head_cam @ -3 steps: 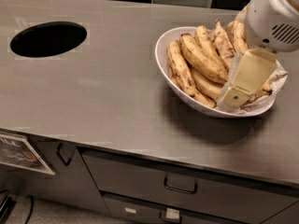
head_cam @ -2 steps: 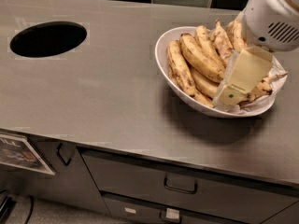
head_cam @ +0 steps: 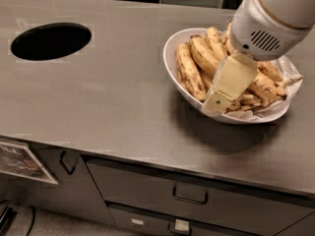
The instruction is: Pick banana from white bowl
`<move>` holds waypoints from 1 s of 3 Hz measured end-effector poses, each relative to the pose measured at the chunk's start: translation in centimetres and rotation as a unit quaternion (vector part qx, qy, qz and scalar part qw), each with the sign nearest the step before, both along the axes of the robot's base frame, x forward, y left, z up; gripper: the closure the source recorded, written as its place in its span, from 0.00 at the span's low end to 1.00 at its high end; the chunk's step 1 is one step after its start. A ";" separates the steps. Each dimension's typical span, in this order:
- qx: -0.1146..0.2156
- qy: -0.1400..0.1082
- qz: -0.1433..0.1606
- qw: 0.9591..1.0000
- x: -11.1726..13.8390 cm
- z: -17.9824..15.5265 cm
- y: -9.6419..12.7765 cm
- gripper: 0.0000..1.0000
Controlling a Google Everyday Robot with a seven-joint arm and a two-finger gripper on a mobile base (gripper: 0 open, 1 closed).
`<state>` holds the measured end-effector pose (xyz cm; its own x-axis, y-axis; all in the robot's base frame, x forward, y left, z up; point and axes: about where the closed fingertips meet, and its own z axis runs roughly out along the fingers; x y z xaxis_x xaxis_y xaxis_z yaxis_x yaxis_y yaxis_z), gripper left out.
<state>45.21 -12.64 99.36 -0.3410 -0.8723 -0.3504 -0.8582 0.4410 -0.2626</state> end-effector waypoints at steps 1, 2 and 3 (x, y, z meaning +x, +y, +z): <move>0.000 0.001 -0.006 1.000 0.6 -0.3 0.9 0.01; 0.013 -0.013 -0.025 1.000 0.9 0.2 0.7 0.18; 0.020 -0.026 -0.052 0.998 1.0 0.7 -0.5 0.19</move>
Offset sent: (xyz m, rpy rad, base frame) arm 0.0179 -0.0003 -0.0035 0.0617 -0.0409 -0.1036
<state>46.22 -13.12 100.06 -0.4095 -0.8181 -0.4037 -0.7932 0.5379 -0.2855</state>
